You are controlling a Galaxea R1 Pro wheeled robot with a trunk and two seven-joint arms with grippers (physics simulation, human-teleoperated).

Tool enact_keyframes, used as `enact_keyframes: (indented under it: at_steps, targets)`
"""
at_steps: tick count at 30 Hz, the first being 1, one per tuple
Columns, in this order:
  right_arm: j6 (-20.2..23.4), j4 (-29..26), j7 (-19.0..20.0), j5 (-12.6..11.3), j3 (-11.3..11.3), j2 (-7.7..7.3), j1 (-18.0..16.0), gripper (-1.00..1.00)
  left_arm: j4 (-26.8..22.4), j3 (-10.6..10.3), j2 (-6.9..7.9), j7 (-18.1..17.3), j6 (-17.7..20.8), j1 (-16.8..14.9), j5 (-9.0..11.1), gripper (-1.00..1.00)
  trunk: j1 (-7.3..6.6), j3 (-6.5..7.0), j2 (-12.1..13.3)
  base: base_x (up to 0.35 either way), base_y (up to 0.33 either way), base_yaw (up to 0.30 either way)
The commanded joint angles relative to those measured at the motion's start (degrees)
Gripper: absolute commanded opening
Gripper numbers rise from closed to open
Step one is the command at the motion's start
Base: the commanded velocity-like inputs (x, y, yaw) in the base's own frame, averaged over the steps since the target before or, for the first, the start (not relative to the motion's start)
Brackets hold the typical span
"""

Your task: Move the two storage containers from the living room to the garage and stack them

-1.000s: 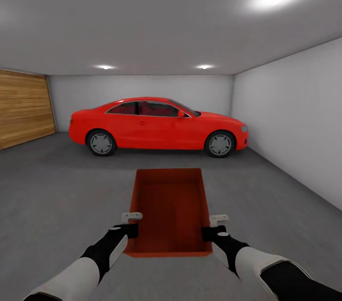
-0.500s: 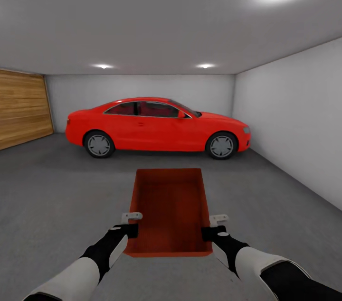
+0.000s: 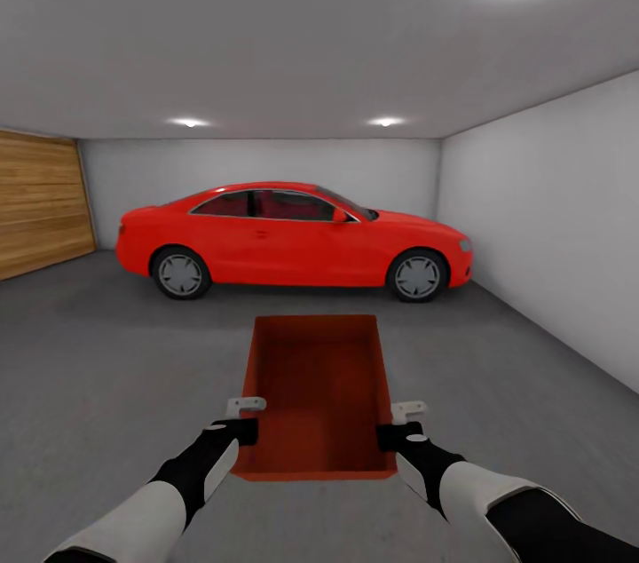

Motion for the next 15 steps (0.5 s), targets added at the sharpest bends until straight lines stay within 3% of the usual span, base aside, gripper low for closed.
enact_keyframes:
  at_steps: [1,15]
  targets:
    - [-0.26,0.18,-0.07,-0.86,-0.18,0.21,-0.03,-1.0,-0.83,1.02,-0.02,0.86,0.38,-0.07,-0.5,-1.0,0.05,-0.1,-0.08,0.322,0.0,0.0]
    - [-0.26,0.18,-0.07,-0.86,-0.18,0.17,-0.03,-1.0,-0.83,1.02,-0.02,0.86,0.38,-0.07,-0.5,-1.0,0.05,-0.1,-0.08,0.322,0.0,0.0]
